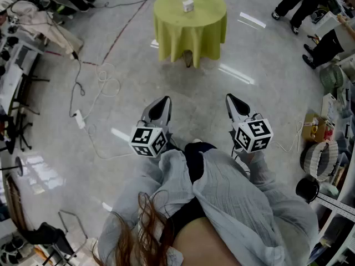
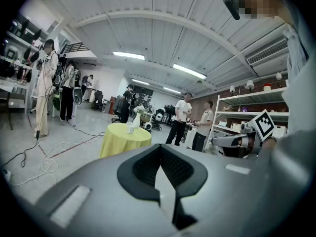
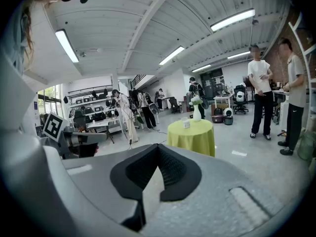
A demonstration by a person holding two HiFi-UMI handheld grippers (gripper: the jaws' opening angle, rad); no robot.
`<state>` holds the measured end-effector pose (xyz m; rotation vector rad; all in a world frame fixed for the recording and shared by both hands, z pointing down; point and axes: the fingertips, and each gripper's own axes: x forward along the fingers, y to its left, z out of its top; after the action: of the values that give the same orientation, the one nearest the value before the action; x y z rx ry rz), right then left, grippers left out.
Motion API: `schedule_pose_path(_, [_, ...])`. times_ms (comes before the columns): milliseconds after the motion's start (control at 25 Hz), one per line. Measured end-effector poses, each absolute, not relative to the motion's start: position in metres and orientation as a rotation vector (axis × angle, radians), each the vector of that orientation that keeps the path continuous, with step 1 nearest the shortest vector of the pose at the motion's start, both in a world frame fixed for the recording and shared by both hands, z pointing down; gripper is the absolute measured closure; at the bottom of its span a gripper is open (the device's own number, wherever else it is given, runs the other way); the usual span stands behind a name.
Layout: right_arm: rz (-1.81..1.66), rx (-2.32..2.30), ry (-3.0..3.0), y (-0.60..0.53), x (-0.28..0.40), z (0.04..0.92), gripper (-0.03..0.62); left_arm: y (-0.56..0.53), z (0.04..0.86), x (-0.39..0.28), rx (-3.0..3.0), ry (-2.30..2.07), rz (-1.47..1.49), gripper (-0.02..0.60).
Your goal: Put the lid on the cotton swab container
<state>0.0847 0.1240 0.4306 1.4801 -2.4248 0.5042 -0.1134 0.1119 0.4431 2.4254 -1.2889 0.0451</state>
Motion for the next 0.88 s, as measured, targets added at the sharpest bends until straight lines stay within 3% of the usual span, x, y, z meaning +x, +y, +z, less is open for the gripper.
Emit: schedule_pose_path(880, [0.606,1.413,-2.461,0.144,0.06,0.445,0.592,0.132,0.442,-0.117,2.441,-1.285,0.073,0.561])
